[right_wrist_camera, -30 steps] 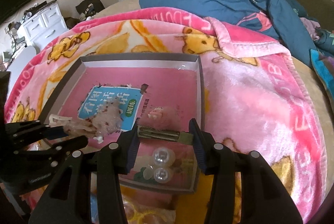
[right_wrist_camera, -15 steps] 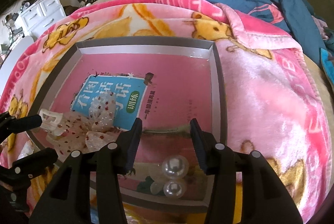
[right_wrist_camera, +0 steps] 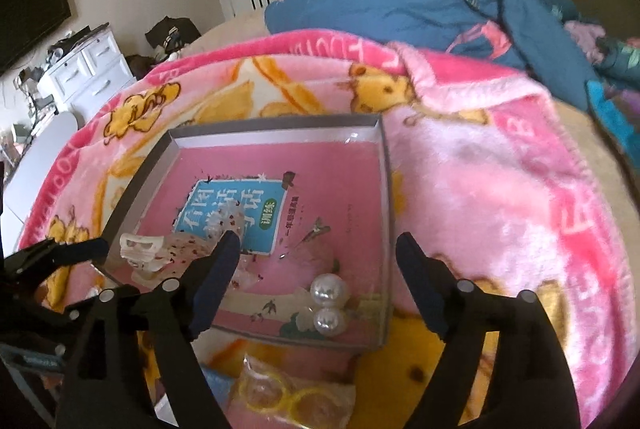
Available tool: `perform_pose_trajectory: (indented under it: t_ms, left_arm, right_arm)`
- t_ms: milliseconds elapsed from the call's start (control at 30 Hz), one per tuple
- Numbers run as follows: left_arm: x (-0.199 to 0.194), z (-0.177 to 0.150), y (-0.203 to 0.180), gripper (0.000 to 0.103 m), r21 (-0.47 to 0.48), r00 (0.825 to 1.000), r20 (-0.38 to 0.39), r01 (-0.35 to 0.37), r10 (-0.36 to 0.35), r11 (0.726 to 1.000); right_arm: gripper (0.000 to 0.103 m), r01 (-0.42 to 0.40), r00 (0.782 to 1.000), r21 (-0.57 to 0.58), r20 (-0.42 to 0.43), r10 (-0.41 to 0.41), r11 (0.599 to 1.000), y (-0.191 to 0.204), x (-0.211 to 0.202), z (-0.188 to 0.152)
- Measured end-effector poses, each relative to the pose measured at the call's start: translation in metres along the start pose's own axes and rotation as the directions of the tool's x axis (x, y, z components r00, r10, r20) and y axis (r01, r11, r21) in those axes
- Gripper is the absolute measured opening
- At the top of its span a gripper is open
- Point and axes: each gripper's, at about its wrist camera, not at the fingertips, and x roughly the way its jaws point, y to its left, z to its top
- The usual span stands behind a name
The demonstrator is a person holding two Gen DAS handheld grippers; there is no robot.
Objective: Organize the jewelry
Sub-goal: 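Lower the bow clip into the box and open the left tool while the right tool releases the barrette there, then lift both open tools away from the gray box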
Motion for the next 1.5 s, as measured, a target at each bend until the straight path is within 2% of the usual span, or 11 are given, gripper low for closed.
perform_pose_trajectory:
  t_ms: [67,133,167,267,500,800,1500]
  left_arm:
    - [-0.004,-0.001,0.001,0.09,-0.007,1.0,0.011,-0.004,0.004,1.0]
    - [-0.01,-0.002,0.002,0.091,-0.015,1.0,0.028,-0.005,0.005,1.0]
    - [-0.013,-0.002,0.001,0.093,-0.012,0.999,0.038,-0.012,0.012,1.0]
    - [-0.024,-0.004,-0.001,0.093,-0.004,0.997,0.072,-0.033,0.033,0.999]
    - [-0.051,-0.011,0.002,0.094,-0.035,0.995,0.103,-0.002,0.006,0.999]
    - [-0.086,-0.024,-0.004,0.094,-0.015,0.989,0.147,0.002,0.001,1.0]
    - [-0.136,-0.064,0.0,0.094,0.005,0.981,0.186,-0.049,0.047,0.999]
  right_arm:
    - [0.081,0.02,0.999,-0.013,0.029,-0.02,1.0,0.001,-0.014,-0.001]
    - [0.091,0.013,0.998,-0.002,0.057,-0.013,1.0,0.0,-0.029,-0.003]
    - [0.092,0.013,0.997,0.007,0.075,-0.013,1.0,-0.001,-0.036,-0.004]
    - [0.092,0.003,0.995,0.017,0.105,-0.004,1.0,-0.003,-0.054,-0.006]
    - [0.092,-0.013,0.989,0.036,0.145,0.008,0.999,-0.004,-0.09,-0.013]
    - [0.092,-0.014,0.981,0.026,0.194,0.008,1.0,0.003,-0.13,-0.022]
    - [0.092,-0.035,0.973,-0.005,0.23,0.035,0.999,0.024,-0.176,-0.052]
